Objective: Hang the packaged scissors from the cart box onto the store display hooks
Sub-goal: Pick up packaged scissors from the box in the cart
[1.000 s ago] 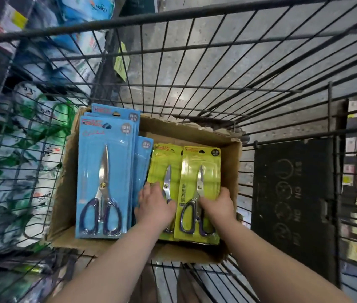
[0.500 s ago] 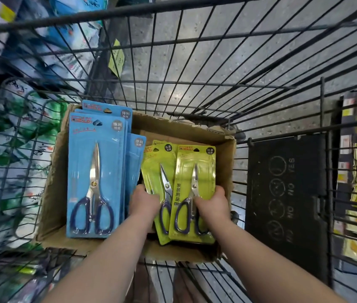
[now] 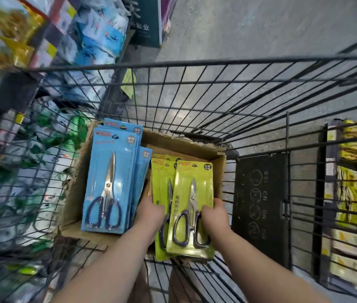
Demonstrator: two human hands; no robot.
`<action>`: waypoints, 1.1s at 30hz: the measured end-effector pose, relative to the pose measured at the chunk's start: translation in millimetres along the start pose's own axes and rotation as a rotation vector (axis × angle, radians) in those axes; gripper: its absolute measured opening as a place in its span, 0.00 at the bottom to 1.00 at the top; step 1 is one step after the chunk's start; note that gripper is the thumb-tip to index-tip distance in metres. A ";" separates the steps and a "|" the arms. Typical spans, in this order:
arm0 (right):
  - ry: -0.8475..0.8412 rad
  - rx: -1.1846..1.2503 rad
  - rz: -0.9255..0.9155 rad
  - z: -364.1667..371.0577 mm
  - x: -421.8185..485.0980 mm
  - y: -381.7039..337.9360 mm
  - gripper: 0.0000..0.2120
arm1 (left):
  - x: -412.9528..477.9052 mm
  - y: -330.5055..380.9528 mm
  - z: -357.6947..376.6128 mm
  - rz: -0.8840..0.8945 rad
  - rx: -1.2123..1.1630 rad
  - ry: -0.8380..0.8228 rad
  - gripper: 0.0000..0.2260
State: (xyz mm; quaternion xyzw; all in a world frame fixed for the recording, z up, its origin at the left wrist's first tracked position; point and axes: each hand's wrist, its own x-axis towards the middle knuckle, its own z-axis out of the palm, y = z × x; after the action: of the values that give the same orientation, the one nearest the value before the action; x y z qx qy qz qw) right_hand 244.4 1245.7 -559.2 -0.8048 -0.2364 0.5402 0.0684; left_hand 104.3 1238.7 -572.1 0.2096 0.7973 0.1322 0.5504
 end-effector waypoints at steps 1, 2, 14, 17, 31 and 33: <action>-0.001 -0.004 -0.016 -5.0 -6.8 -4.4 0.18 | -8.5 6.7 -5.7 0.013 0.010 0.019 0.13; -0.004 -0.016 -0.037 -10.5 -14.4 -10.6 0.18 | -17.0 14.4 -13.0 0.021 0.036 0.041 0.09; -0.091 -0.141 -0.426 -34.7 -110.8 -105.7 0.17 | -116.3 66.3 -123.8 0.133 -0.157 0.317 0.06; -0.139 -0.161 -0.516 -26.8 -136.4 -121.7 0.18 | -138.8 58.3 -150.6 0.135 -0.252 0.392 0.07; -0.421 -0.403 -0.964 56.6 -320.6 -90.5 0.14 | -289.9 -92.8 -258.8 0.160 -0.700 0.710 0.09; -0.484 -0.442 -1.026 73.2 -356.1 -61.7 0.12 | -325.6 -134.3 -265.5 0.152 -0.767 0.760 0.10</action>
State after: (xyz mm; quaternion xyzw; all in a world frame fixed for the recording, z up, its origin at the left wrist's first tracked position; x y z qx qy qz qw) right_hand 51.0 1127.5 -268.3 -0.4375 -0.7095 0.5441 0.0955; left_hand -69.1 969.9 -268.3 -0.0115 0.8173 0.5193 0.2494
